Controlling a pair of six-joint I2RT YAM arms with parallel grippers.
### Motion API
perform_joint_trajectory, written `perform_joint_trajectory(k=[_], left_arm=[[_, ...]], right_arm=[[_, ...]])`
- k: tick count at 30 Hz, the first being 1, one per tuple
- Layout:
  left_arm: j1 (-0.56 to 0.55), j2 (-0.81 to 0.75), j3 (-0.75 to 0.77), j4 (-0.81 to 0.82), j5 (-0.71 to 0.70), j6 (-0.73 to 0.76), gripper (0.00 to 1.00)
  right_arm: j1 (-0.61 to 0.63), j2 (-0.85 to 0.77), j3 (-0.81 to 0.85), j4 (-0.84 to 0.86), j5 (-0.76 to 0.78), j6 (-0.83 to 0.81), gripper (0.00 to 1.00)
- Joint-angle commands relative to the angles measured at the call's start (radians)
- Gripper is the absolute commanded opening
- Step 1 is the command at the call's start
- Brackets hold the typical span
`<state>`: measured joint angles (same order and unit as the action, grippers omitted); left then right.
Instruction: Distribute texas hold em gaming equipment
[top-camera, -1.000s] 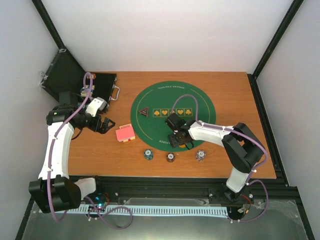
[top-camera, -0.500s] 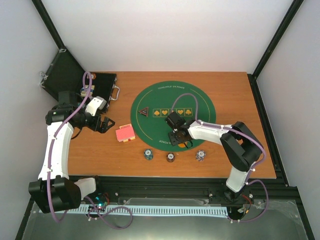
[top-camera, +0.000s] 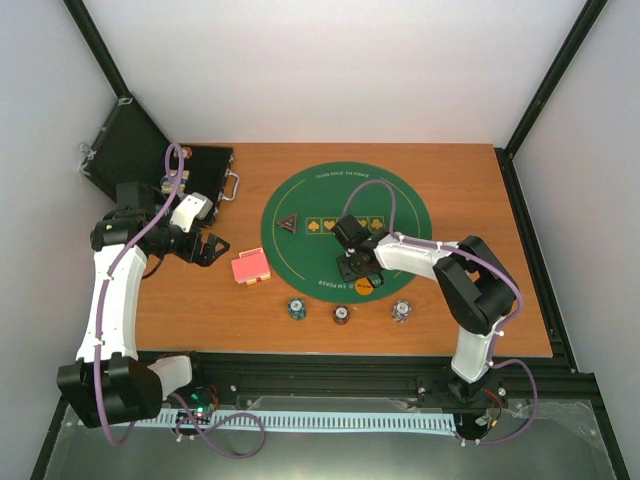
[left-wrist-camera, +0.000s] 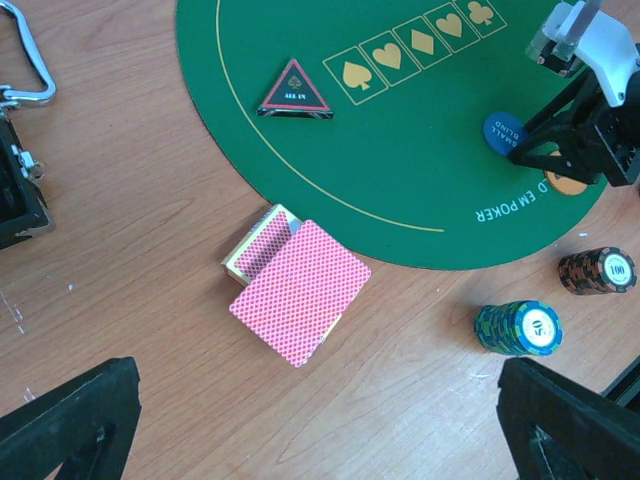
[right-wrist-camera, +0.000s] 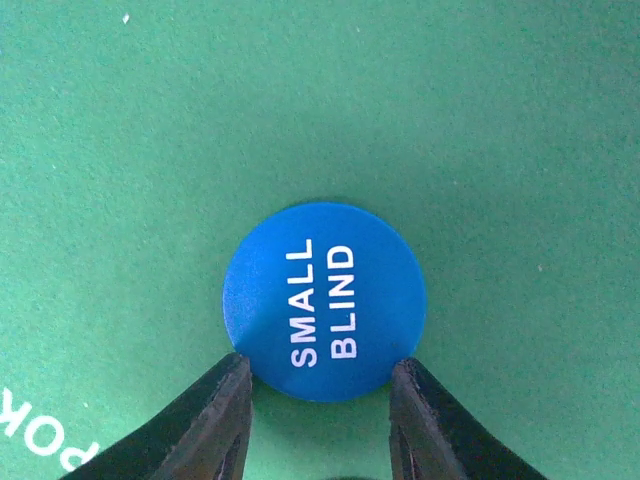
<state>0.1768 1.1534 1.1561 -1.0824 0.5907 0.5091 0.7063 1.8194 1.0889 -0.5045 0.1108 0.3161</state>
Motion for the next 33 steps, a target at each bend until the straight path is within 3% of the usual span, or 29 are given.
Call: perform_joint_trajectory(k=[1,13,33], left_arm=[[0.006,-0.014,0.022,-0.004,-0.003,0.004,1.0],[0.007,0.002,0.028,0.019,-0.001,-0.027,1.0],[0.007,0.063,0.05,0.035,0.043,-0.035,1.0]], right_arm=[[-0.008,0.044,0.042,0.012,-0.004,-0.013,0.38],[-0.089,0.174,0.166,0.039,0.028,-0.039,0.35],[-0.225,0.706,1.027,-0.271,0.077,-0.128,0.33]])
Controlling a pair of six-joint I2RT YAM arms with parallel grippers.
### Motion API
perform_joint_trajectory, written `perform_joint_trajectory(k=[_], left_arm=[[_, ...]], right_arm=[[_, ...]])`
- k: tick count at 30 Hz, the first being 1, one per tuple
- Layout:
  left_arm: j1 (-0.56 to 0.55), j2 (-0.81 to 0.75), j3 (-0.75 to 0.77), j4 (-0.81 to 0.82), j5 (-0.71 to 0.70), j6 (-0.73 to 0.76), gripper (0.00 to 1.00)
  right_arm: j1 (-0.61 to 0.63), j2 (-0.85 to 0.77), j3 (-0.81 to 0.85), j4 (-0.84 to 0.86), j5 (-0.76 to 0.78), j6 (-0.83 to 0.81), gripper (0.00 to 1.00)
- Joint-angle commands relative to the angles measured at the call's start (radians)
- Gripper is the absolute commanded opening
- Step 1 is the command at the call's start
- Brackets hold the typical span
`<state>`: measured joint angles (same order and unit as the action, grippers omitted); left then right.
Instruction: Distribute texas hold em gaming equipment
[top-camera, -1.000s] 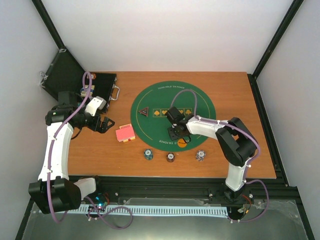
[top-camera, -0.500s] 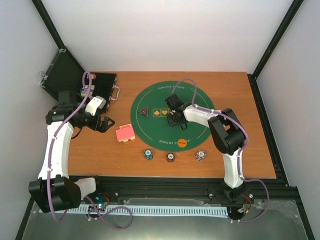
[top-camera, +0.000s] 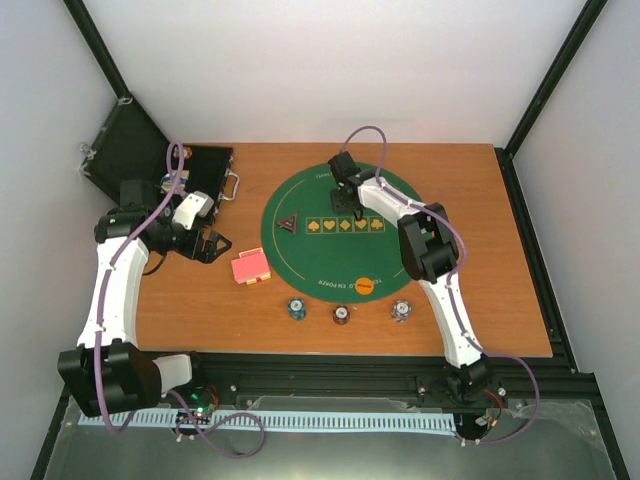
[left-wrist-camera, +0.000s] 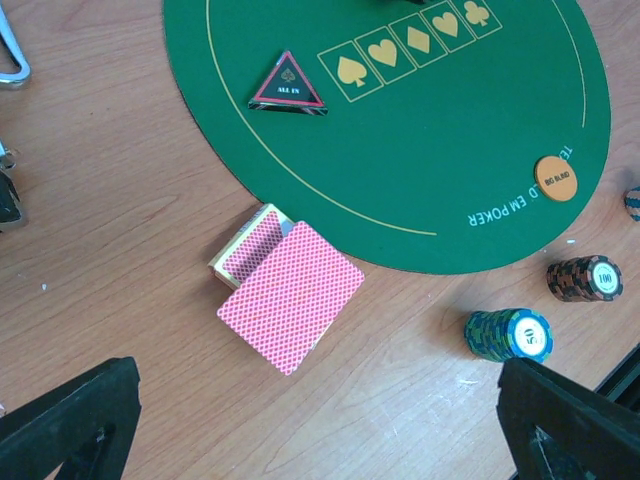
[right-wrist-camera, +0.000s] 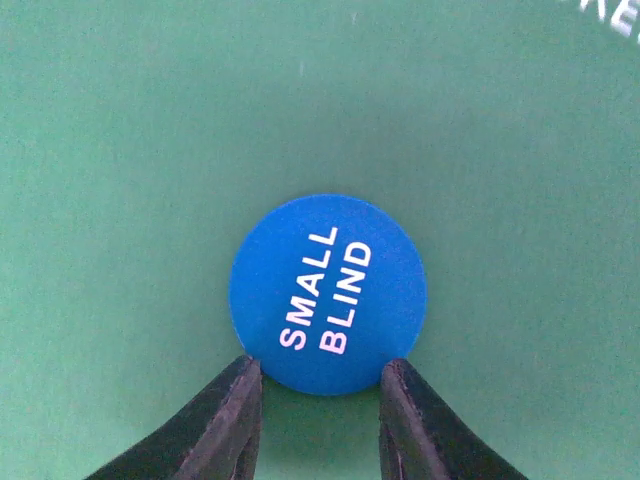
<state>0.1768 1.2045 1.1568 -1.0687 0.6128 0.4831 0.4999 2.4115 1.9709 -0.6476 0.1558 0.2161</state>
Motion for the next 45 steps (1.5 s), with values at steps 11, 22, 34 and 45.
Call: perform_joint_trajectory(k=[11,22,34,45], left_arm=[[0.008,0.026,0.066,-0.013,0.016,-0.004,1.0],[0.007,0.001,0.1,-0.06,-0.011,-0.017,1.0],[0.007,-0.028,0.101,-0.056,-0.007,-0.055,1.0],[0.007,-0.034,0.101,-0.072,-0.021,-0.023,1.0]], right_arm=[[-0.02,0.068,0.209,-0.216,-0.007,0.011,0.47],[0.177,-0.564,-0.63,-0.018,0.004,0.132,0.69],[0.275,-0.797,-1.022,0.06,0.005,0.234,0.69],[0.298,-0.766,-1.005,0.084,-0.037,0.21,0.68]])
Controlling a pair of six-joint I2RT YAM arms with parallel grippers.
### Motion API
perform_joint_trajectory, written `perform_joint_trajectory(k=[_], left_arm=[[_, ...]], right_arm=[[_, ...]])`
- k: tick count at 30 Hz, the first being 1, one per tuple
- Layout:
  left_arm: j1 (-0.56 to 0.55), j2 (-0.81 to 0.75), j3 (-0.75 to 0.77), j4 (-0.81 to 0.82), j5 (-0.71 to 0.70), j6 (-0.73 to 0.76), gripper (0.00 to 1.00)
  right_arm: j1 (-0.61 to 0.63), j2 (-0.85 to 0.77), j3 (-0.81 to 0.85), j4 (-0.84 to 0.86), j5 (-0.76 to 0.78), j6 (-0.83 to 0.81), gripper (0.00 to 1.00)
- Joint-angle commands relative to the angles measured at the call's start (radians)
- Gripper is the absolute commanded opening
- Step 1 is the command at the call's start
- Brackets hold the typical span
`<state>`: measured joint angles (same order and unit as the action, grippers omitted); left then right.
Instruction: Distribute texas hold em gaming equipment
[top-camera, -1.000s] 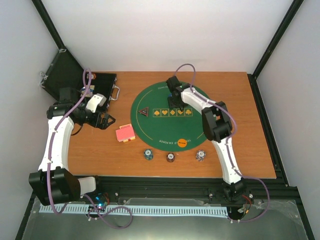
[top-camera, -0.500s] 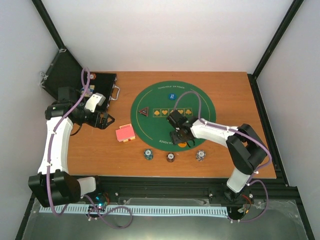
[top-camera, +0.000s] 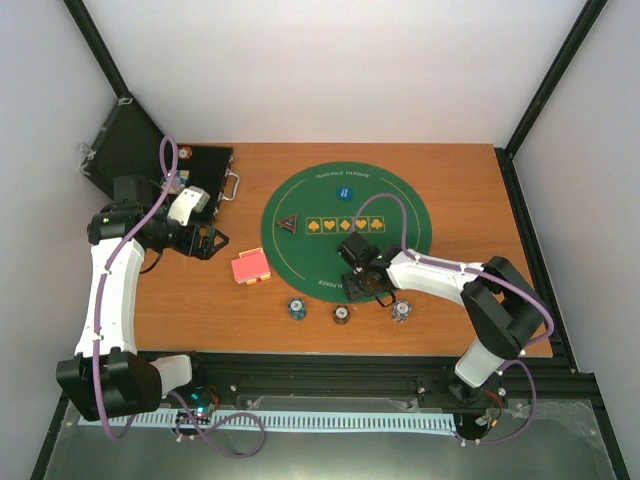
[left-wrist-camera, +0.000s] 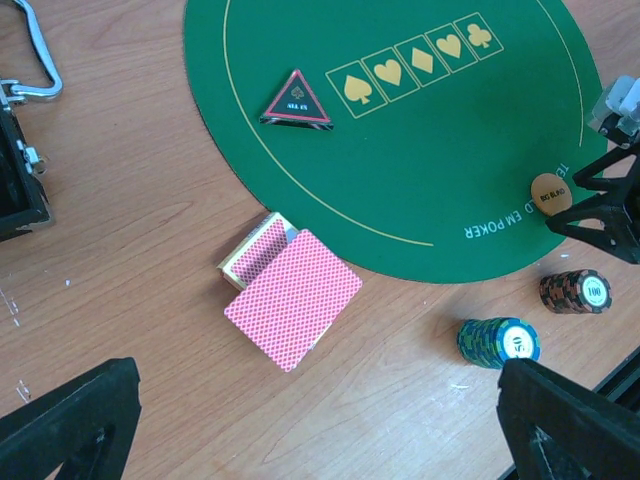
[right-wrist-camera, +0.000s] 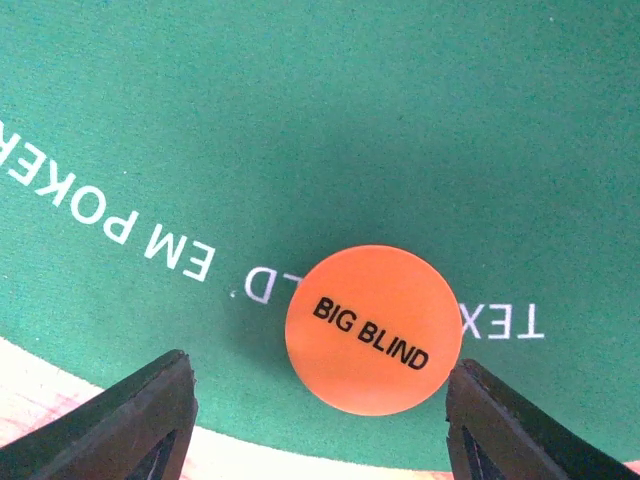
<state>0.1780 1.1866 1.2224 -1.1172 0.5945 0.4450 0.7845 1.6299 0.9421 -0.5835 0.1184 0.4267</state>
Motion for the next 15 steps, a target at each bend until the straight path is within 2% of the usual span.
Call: perform_joint_trajectory(k=[1,7,15], left_arm=[[0.006,-0.015,0.035,-0.028,-0.004,0.022,1.0],[0.007,-0.021,0.021,-0.057,0.003,0.073,1.0],[0.006,-0.031,0.009,-0.057,-0.003,0.08,1.0]], right_arm=[[0.013,0.024,0.024,0.018,0.009,-0.001,0.67],[-0.001,0.057,0.013,0.011,0.042,-0.013,0.63],[-0.09,0.056,-0.016,0.021,0.043,-0.049,0.56]])
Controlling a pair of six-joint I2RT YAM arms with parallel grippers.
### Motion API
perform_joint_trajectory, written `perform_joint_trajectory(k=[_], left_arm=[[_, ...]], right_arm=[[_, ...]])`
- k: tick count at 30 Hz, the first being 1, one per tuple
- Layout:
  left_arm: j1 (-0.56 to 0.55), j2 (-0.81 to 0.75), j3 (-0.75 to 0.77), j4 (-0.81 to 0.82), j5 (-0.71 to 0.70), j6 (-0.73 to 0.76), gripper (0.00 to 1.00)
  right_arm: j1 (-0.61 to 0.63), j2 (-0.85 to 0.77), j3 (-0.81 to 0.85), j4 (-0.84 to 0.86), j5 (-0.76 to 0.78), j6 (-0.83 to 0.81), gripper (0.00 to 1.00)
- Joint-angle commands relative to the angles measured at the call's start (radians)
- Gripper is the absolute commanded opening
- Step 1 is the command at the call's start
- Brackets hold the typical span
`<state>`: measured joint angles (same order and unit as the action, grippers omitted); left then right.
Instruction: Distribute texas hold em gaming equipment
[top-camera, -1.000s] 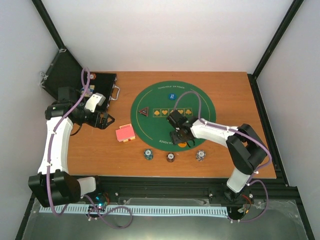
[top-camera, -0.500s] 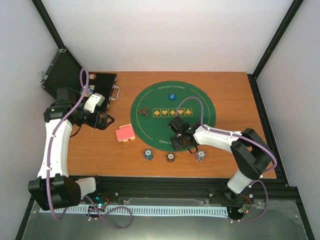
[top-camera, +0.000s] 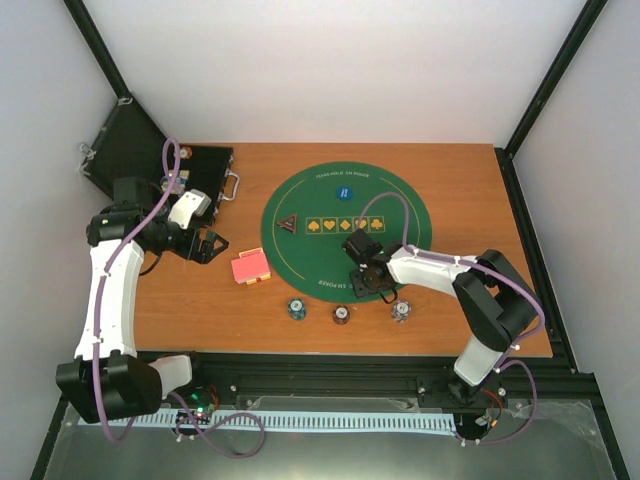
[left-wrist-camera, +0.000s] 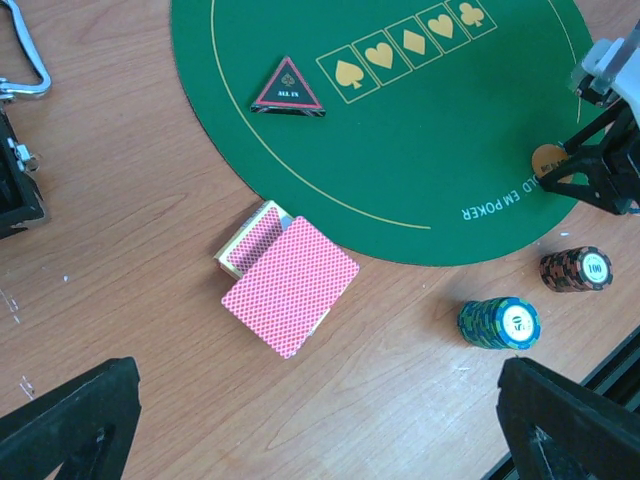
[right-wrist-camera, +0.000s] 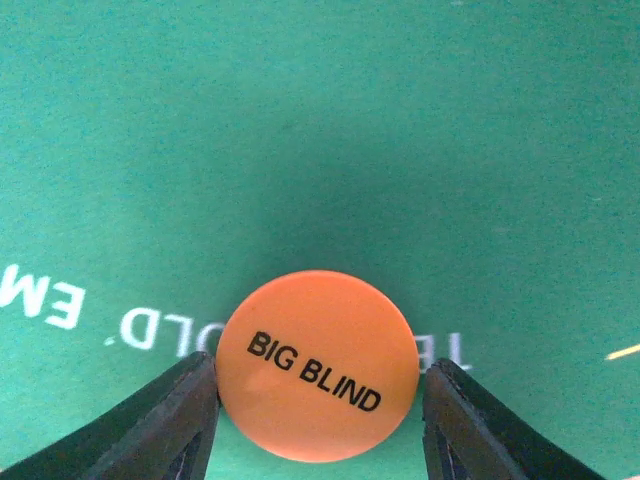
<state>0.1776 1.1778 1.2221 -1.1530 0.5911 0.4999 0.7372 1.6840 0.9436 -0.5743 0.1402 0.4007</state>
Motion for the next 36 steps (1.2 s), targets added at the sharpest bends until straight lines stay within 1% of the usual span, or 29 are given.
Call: perform_joint_trajectory(k=[1,11,15,17,21,27,32,36], left_arm=[[0.008,-0.023,0.01,-0.021,0.0,0.026,1.0],[0.006,-0.024,0.001,-0.009,-0.008,0.02,1.0],[0.007,-0.014,-0.001,-0.007,-0.01,0.014,1.0],[0.006,-0.009,-0.002,-0.006,-0.014,0.013,1.0],[0.007,-0.008,-0.014,0.004,-0.026,0.011,1.0],[0.007,0.0,-0.019,0.031,-0.065,-0.023,1.0],[0.006,-0.023,-0.049,0.074,-0.095,-0.03,1.0],[0.006,-0.048,-0.083,0.083,-0.091,0.007,1.0]], right_arm=[[-0.056,-0.001,-0.022,0.012,0.022,-0.03,0.55],[-0.135,0.008,0.001,0.01,0.038,-0.084,0.53],[-0.135,-0.01,0.053,-0.053,0.092,-0.1,0.52],[-0.119,-0.037,0.089,-0.093,0.105,-0.103,0.56],[-0.011,-0.089,0.18,-0.164,0.104,-0.076,0.66],[0.191,-0.096,0.291,-0.192,0.024,0.015,0.84],[0.341,0.0,0.369,-0.202,-0.015,0.041,0.91],[0.378,0.078,0.418,-0.204,-0.047,0.039,0.9]])
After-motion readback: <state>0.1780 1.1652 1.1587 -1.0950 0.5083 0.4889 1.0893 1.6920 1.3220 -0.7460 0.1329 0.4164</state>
